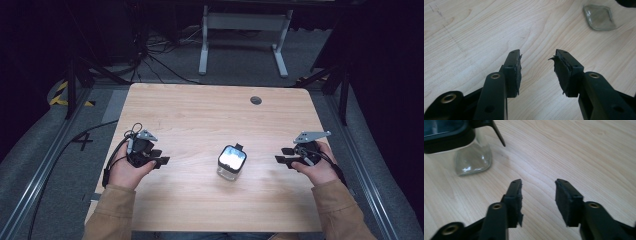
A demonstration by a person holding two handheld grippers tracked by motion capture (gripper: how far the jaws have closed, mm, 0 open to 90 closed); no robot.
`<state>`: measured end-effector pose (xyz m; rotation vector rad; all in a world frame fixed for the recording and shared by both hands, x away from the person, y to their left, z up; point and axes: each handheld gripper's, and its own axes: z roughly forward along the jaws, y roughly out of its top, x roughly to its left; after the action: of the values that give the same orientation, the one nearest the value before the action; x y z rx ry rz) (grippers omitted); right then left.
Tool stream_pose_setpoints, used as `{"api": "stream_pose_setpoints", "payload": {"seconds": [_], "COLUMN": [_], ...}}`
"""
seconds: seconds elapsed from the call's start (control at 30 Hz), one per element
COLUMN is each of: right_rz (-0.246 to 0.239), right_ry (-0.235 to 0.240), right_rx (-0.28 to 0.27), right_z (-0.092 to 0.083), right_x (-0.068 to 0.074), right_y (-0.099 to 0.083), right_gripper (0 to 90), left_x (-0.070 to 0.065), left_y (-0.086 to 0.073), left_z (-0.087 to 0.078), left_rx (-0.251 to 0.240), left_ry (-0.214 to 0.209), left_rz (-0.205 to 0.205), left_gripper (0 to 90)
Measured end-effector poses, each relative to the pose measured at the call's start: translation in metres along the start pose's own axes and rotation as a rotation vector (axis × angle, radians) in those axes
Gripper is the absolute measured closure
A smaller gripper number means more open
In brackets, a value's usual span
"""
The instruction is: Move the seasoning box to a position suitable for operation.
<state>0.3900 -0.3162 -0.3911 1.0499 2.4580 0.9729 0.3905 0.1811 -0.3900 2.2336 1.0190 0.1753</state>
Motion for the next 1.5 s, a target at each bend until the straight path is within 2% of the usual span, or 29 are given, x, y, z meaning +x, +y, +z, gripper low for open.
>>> {"api": "stream_pose_setpoints", "payload": {"seconds": [0.07,0.27,0.37,0.47,0.53,0.63,0.67,0.83,0.9,1.07,1.2,1.3,1.4,1.5], "right_rz": [-0.004,0.002,0.005,-0.049,-0.056,-0.082,-0.082,-0.077,-0.093,-0.123,-0.118,-0.127,-0.126,-0.117], "right_ry": [0.014,0.034,0.051,0.059,0.090,0.101,0.107,0.140,0.138,0.152,0.169,0.190,0.188,0.182], "right_rx": [-0.012,-0.005,-0.031,-0.065,-0.064,-0.064,-0.074,-0.146,-0.155,-0.144,-0.150,-0.181,-0.201,-0.199], "right_z": [-0.002,-0.001,0.000,0.001,0.004,0.007,0.007,0.007,0.008,0.017,0.023,0.033,0.040,0.049], "right_x": [0.000,-0.002,0.000,0.004,0.010,0.018,0.021,0.031,0.034,0.041,0.043,0.044,0.042,0.042], "right_y": [0.001,-0.001,0.001,0.007,0.013,0.024,0.028,0.050,0.058,0.068,0.073,0.078,0.078,0.077], "right_gripper": [63.3,61.8,61.3,60.6,61.8,66.6,67.7,82.5,86.2,89.4,89.4,89.4,89.4,89.4], "left_x": [-0.001,-0.001,-0.001,-0.003,-0.005,-0.007,-0.007,-0.008,-0.008,-0.008,-0.008,-0.008,-0.008,-0.007], "left_y": [0.001,0.001,0.001,0.001,0.000,0.000,0.000,-0.006,-0.008,-0.012,-0.014,-0.014,-0.014,-0.014], "left_z": [-0.002,-0.008,-0.011,-0.014,-0.016,-0.018,-0.020,-0.026,-0.028,-0.033,-0.035,-0.034,-0.033,-0.031], "left_rx": [-0.001,-0.004,0.013,0.009,0.006,-0.001,-0.010,-0.026,-0.029,-0.044,-0.040,-0.042,-0.046,-0.038], "left_ry": [0.007,-0.015,-0.025,-0.030,-0.028,-0.033,-0.034,-0.036,-0.037,-0.043,-0.040,-0.043,-0.042,-0.043], "left_rz": [-0.001,0.002,0.017,0.020,0.021,0.016,0.024,0.009,0.003,-0.013,-0.013,-0.016,-0.023,-0.011], "left_gripper": [58.0,56.6,55.9,56.0,56.3,56.4,56.5,57.3,57.8,57.7,57.7,57.1,57.2,57.1]}}
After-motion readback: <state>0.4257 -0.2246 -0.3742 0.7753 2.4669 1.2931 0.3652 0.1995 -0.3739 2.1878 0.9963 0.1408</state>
